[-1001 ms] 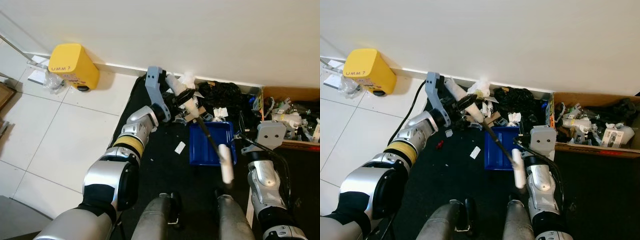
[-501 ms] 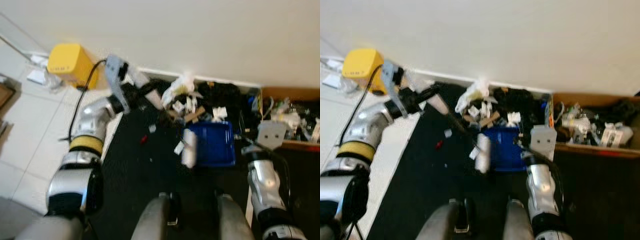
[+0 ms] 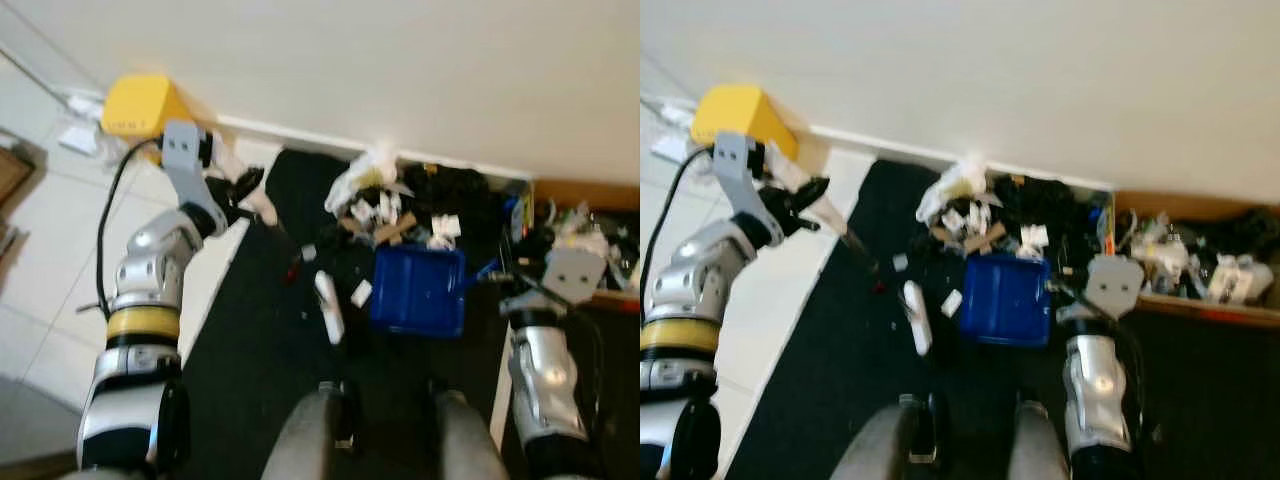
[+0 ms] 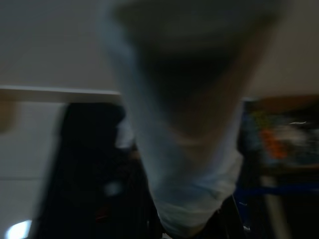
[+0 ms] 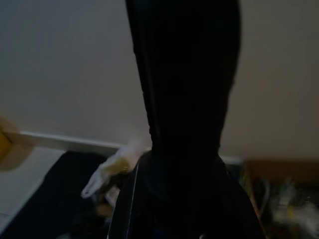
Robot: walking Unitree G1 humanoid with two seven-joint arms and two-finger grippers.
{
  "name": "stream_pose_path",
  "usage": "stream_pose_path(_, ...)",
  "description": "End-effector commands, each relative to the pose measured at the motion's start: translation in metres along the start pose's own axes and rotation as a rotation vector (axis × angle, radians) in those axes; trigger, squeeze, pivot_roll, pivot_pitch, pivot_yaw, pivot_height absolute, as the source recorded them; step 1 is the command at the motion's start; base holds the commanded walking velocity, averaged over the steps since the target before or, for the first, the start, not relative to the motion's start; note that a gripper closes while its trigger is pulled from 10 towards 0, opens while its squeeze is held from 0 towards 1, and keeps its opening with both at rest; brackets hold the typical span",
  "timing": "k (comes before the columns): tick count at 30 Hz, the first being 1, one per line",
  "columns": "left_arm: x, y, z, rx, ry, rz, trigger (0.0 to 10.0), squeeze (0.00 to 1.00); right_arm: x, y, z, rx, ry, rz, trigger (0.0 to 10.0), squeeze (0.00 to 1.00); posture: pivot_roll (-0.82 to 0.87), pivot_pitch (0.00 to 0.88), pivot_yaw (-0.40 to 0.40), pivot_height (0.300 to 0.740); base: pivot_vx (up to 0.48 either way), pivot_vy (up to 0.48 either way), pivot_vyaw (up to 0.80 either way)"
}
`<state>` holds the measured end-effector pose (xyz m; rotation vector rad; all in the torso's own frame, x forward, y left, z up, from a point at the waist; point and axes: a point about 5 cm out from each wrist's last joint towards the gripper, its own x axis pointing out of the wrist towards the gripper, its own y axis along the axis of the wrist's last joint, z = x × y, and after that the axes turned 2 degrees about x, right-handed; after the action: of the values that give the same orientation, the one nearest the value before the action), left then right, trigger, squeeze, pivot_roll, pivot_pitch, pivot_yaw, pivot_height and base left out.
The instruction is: Sweep floor
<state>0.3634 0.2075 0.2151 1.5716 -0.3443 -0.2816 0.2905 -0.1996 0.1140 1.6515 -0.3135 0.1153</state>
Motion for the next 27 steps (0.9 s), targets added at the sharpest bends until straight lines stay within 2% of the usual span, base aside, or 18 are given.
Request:
stream_pose_path(1, -0.013, 0.001, -0.016, 0.087, 0.127, -0.037, 10.0, 0.0, -0.009, -0.012, -0.005, 0.103, -0.031, -0.099, 10.0, 0.0, 0.14, 0.241, 0.203, 0.74, 0.0, 0.0, 0.0)
stream_pose_path(2, -0.014, 0.0, -0.018, 0.078, 0.145, -0.045, 10.0, 0.0, -0.008, -0.01, -0.004, 0.105, -0.037, -0.102, 10.0, 0.0, 0.14, 0.241, 0.203, 0.74, 0.0, 0.0, 0.0)
stream_pose_path(3, -0.016, -0.001, -0.021, 0.013, 0.155, -0.013, 10.0, 0.0, -0.007, -0.005, -0.004, 0.124, -0.035, -0.097, 10.0, 0.0, 0.13, 0.22, 0.2, 0.74, 0.0, 0.0, 0.0)
stream_pose_path(5, -0.019, -0.003, -0.023, -0.01, 0.187, -0.001, 10.0, 0.0, -0.007, -0.001, -0.004, 0.138, -0.034, -0.088, 10.0, 0.0, 0.12, 0.212, 0.196, 0.74, 0.0, 0.0, 0.0)
stream_pose_path(7, -0.029, -0.008, -0.024, -0.044, 0.242, 0.018, 10.0, 0.0, -0.006, 0.012, -0.007, 0.162, -0.013, -0.064, 10.0, 0.0, 0.11, 0.186, 0.179, 0.74, 0.0, 0.0, 0.0)
stream_pose_path(10, -0.032, -0.01, -0.021, -0.057, 0.251, 0.016, 10.0, 0.0, -0.006, 0.017, -0.009, 0.152, 0.003, -0.058, 10.0, 0.0, 0.1, 0.173, 0.169, 0.74, 0.0, 0.0, 0.0)
stream_pose_path(12, -0.034, -0.011, -0.013, -0.075, 0.246, 0.028, 10.0, 0.0, -0.003, 0.024, -0.012, 0.104, 0.024, -0.038, 10.0, 0.0, 0.1, 0.158, 0.155, 0.74, 0.0, 0.0, 0.0)
stream_pose_path(19, -0.032, -0.009, -0.007, -0.06, 0.254, 0.049, 10.0, 0.0, 0.003, 0.031, -0.012, 0.075, 0.039, -0.043, 10.0, 0.0, 0.08, 0.13, 0.133, 0.74, 0.0, 0.0, 0.0)
stream_pose_path(23, -0.028, -0.005, 0.006, -0.005, 0.194, 0.078, 10.0, 0.0, 0.018, 0.048, -0.012, -0.001, 0.043, 0.003, 10.0, 0.0, 0.07, 0.106, 0.115, 0.74, 0.0, 0.0, 0.0)
stream_pose_path(27, -0.027, -0.004, 0.013, 0.03, 0.164, 0.075, 10.0, 0.0, 0.023, 0.055, -0.015, 0.008, 0.046, -0.008, 10.0, 0.0, 0.07, 0.099, 0.108, 0.74, 0.0, 0.0, 0.0)
